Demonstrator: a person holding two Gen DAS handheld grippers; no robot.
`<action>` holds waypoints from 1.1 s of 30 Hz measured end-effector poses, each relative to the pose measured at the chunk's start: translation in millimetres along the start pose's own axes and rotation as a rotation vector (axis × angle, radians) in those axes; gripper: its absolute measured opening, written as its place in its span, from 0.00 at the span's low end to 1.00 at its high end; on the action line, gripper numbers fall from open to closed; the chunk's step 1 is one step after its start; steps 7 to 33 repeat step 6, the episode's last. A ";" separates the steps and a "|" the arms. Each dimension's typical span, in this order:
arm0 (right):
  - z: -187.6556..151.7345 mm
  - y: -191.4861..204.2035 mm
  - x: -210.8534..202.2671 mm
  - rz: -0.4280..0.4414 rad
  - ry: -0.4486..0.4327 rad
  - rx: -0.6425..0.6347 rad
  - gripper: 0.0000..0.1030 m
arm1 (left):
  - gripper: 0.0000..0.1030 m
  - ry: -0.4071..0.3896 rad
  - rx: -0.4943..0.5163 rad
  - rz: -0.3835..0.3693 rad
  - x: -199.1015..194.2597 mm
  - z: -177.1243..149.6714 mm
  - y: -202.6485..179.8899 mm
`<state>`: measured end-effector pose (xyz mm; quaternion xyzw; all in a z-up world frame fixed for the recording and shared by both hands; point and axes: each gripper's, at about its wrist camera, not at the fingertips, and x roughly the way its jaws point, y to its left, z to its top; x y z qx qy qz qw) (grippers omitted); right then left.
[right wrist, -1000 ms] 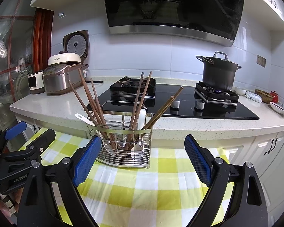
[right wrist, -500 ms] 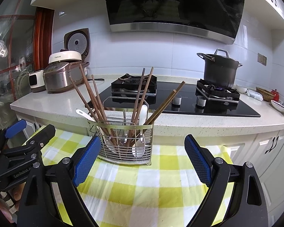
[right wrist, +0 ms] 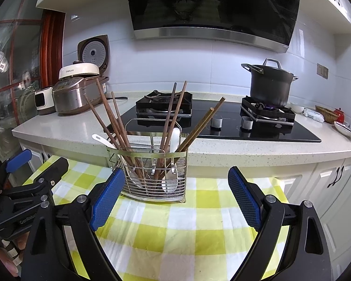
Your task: Organize utensils
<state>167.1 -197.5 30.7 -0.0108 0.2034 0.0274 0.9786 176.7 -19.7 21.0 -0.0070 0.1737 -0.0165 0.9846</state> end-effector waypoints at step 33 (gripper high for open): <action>1.4 0.9 -2.8 0.001 -0.007 -0.002 0.82 | 0.96 0.012 0.000 -0.017 0.5 2.4 0.5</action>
